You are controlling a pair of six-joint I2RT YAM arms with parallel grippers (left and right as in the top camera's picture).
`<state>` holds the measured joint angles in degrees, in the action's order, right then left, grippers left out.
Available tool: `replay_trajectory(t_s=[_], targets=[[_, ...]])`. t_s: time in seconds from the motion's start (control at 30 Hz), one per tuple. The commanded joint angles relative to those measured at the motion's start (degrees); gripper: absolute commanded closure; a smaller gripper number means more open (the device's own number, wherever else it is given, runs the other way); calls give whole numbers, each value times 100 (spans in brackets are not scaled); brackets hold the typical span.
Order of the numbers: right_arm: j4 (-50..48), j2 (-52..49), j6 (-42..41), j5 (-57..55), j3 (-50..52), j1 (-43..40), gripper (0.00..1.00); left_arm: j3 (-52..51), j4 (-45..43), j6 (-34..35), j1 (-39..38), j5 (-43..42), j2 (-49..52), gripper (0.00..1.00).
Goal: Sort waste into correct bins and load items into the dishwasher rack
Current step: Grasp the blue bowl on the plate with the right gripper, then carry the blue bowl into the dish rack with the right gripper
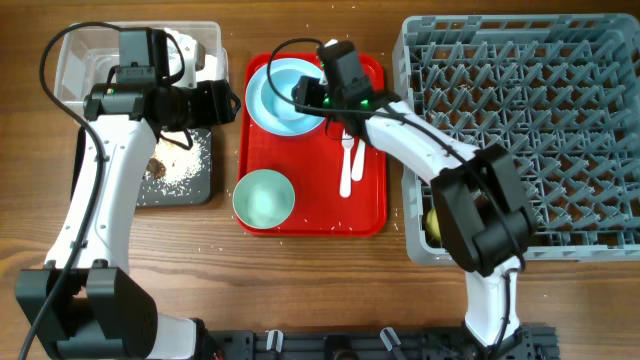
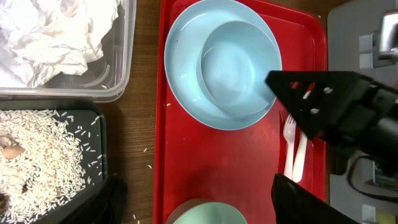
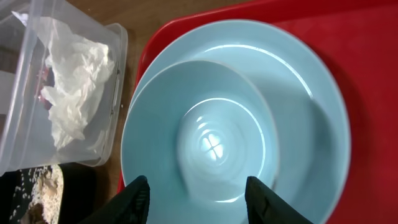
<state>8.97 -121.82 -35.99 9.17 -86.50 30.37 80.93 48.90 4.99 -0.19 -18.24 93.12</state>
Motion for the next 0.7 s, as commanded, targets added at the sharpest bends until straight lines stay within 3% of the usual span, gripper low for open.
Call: replay_trajectory(t_s=[0.0, 0.3, 0.5, 0.67], targets=[[-52, -208, -321, -496, -79, 96, 50, 7, 7, -11, 46, 33, -85, 23], [-205, -181, 221, -463, -278, 92, 46, 4, 39, -11, 42, 33, -85, 22], [691, -118, 284, -1191, -774, 92, 45, 4, -9, -11, 42, 33, -85, 21], [1014, -142, 289, -1589, -772, 92, 45, 4, -50, -11, 42, 33, -85, 6]])
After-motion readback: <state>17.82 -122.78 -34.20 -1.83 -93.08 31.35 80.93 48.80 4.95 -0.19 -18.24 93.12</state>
